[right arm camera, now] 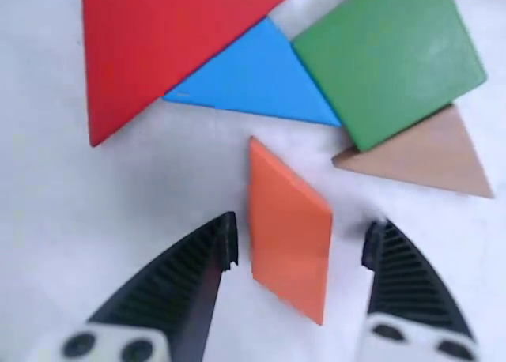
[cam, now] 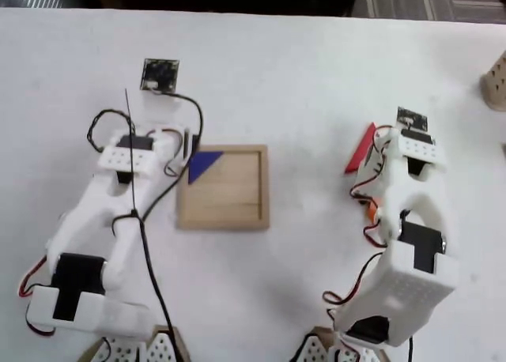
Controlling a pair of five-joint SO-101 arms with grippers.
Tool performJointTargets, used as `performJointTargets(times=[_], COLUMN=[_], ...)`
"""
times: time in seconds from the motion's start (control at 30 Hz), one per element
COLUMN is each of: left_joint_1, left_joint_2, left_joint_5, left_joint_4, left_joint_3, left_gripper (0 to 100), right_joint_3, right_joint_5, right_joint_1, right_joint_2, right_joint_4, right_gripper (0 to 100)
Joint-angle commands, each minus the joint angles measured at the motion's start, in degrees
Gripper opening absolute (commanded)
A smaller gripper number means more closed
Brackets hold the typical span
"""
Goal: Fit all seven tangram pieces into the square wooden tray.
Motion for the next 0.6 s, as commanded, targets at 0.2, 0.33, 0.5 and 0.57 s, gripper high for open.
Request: performJointTargets(times=[0.2,0.33,0.5,0.57], left_joint_1=[0.75,0.75,0.75,0.75], left_joint_2=[-0.31,-0.31,-0.31,-0.31], left_joint_5=[-0.44,-0.44,-0.44,-0.44], left_joint_4=[-0.26,-0.26,-0.18,-0.18], left_joint_3=[-1.23,-1.23,-1.23,-1.23], left_gripper=[22,22,22,22], right_joint_3=[8.0,8.18,8.18,8.18], right_joint_5=[0.97,-0.09,-2.11,-2.55], right_joint_1=[-1.89,-2.15,-1.71,-0.31], right_joint_2=[-9.36,-9.27,-9.27,-9.27], right_joint_4=[-3.65,-6.64,-7.69,-7.52], right_gripper=[21.0,20.9,20.9,20.9])
